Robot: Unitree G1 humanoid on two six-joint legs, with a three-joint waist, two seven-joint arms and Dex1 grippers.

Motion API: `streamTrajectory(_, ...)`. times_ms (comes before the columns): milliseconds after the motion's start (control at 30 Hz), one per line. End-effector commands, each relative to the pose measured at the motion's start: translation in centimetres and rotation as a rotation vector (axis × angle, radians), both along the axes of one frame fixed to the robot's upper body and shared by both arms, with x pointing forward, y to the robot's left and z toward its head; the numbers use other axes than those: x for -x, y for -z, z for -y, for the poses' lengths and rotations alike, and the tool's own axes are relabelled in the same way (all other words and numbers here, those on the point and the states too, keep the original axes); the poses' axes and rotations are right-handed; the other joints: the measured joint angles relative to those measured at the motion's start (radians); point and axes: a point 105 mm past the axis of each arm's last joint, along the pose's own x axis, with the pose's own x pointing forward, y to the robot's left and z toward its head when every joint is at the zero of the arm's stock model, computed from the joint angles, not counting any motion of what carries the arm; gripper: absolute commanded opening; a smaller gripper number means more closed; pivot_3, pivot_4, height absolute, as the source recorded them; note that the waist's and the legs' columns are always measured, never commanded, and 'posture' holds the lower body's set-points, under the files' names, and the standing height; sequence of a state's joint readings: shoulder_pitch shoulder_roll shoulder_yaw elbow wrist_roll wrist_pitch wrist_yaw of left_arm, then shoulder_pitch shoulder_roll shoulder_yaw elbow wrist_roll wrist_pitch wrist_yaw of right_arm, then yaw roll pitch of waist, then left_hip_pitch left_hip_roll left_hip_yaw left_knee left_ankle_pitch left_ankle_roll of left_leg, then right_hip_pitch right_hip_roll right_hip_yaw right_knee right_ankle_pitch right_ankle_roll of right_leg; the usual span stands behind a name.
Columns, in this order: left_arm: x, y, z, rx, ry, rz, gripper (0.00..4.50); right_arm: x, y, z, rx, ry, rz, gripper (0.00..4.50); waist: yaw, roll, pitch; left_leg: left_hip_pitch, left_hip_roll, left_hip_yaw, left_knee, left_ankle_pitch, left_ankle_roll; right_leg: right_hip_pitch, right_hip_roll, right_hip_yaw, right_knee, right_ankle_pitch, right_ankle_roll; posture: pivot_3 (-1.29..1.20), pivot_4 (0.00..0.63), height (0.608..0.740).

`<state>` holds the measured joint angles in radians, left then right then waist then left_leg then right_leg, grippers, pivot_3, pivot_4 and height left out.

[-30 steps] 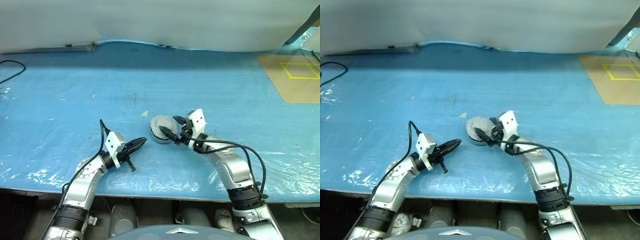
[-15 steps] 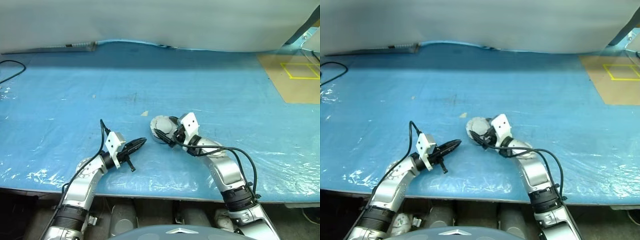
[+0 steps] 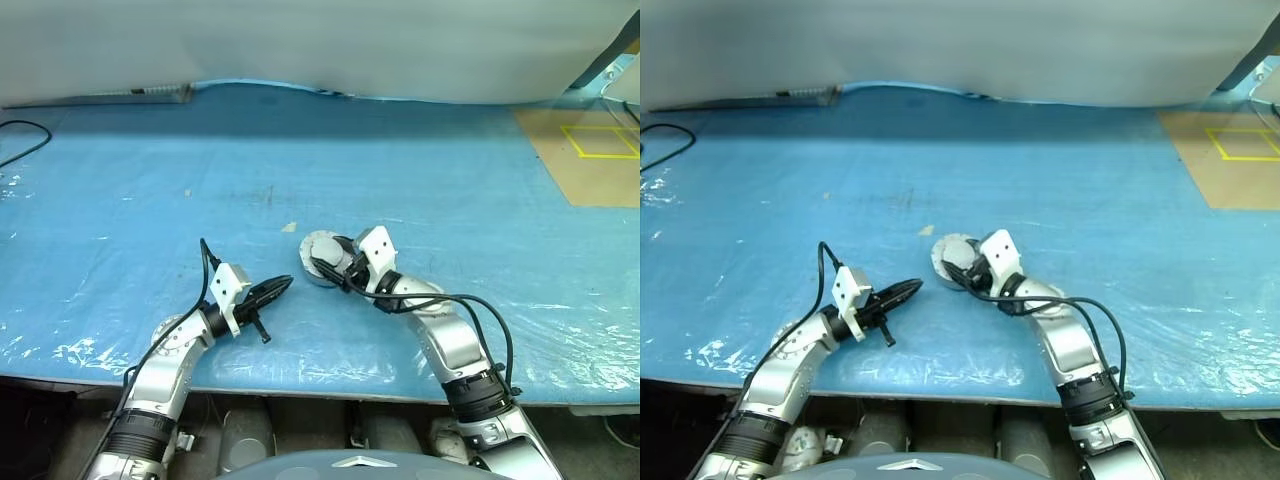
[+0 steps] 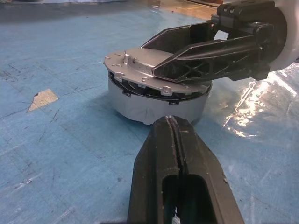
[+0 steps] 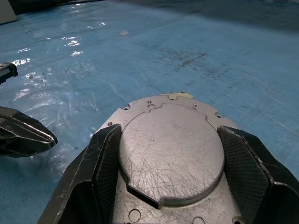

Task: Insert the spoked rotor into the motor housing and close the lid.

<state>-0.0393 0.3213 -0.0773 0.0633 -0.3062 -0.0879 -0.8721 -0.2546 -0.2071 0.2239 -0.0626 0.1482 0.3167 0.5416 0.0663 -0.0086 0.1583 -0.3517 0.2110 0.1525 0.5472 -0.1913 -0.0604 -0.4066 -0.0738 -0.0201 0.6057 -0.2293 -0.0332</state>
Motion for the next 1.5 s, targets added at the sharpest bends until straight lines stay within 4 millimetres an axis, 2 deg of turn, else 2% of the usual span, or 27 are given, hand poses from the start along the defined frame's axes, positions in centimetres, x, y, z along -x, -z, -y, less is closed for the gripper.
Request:
streamTrajectory(33, 0.1, -0.8, 0.0, -0.005, 0.011, 0.042, 0.0, 0.1, -2.7, -0.4, -0.027, -0.024, 0.084, 2.93, 0.0, 0.0, 0.0, 0.0, 0.0, 0.0, 0.0, 0.0, 0.0, 0.0, 0.0, 0.0, 0.0, 0.0, 0.0, 0.0, 0.15, 0.74)
streamTrajectory(333, 0.0, -0.8, 0.0, -0.007, 0.015, 0.038, 0.0, 0.8, -2.4, -0.8, 0.077, -0.094, 0.06, 2.93, 0.0, 0.0, 0.0, 0.0, 0.0, 0.0, 0.0, 0.0, 0.0, 0.0, 0.0, 0.0, 0.0, 0.0, 0.0, 0.0, 0.15, 0.74)
streamTrajectory(633, 0.0, -0.8, 0.1, -0.008, 0.016, 0.04, 0.0, -0.2, -1.6, 0.3, 0.133, -0.066, 0.058, 2.93, 0.0, 0.0, 0.0, 0.0, 0.0, 0.0, 0.0, 0.0, 0.0, 0.0, 0.0, 0.0, 0.0, 0.0, 0.0, 0.0, 0.15, 0.74)
streamTrajectory(1267, 0.1, -0.5, 0.0, 0.002, 0.007, 0.032, 0.0, -0.2, -0.3, -0.1, 0.187, -0.063, 0.063, 2.93, -0.001, 0.0, 0.0, 0.001, 0.0, 0.0, 0.0, 0.0, 0.0, 0.0, 0.0, 0.0, 0.001, 0.0, 0.0, 0.0, 0.15, 0.74)
streamTrajectory(1500, 0.1, -0.4, 0.1, 0.005, 0.01, 0.029, 0.0, -0.1, 0.8, 0.0, 0.237, -0.062, 0.025, 2.93, -0.002, 0.0, 0.0, 0.002, 0.0, 0.0, 0.001, 0.0, 0.0, 0.001, 0.0, 0.0, 0.001, 0.0, 0.0, 0.0, 0.15, 0.74)
